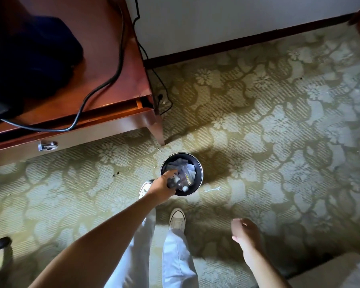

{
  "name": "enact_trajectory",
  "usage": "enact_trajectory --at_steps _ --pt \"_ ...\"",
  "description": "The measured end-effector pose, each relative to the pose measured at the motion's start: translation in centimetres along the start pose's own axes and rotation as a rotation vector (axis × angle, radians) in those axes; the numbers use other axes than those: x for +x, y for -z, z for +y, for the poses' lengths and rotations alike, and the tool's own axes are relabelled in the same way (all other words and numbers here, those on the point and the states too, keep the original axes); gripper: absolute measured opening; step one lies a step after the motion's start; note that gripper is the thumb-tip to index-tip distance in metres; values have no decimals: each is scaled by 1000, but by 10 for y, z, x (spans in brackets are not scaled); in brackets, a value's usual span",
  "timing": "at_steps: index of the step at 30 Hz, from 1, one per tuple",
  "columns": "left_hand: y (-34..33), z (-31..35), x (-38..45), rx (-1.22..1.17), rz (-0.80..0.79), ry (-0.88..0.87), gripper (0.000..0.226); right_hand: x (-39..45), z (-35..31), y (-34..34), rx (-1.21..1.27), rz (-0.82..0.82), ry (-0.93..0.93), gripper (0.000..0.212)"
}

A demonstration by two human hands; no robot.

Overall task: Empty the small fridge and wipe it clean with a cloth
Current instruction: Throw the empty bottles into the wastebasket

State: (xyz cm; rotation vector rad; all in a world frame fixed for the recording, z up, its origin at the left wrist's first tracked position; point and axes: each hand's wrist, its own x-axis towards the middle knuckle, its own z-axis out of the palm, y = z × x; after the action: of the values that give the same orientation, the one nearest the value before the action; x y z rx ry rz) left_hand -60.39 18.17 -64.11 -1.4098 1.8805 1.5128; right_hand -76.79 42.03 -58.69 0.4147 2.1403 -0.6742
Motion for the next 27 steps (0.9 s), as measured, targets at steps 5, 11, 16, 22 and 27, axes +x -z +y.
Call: enact_trajectory --at_steps 5,11,16,22,27 --pt "51 4 -54 25 93 -31 71 -43 -35 4 30 -10 149 7" --pt "156 64 -160 57 296 -268 75 -124 -129 -3 -17 -124 453 16" --pt "248 127 -292 120 602 -426 72 -261 -253 -5 -34 -236 901 24" --pt "344 136 -426 305 1090 -479 68 -462 -349 -33 -115 -340 1520 19" --pt "423 113 -512 378 1517 -495 66 -602 -374 -88 -178 -309 1993 17"
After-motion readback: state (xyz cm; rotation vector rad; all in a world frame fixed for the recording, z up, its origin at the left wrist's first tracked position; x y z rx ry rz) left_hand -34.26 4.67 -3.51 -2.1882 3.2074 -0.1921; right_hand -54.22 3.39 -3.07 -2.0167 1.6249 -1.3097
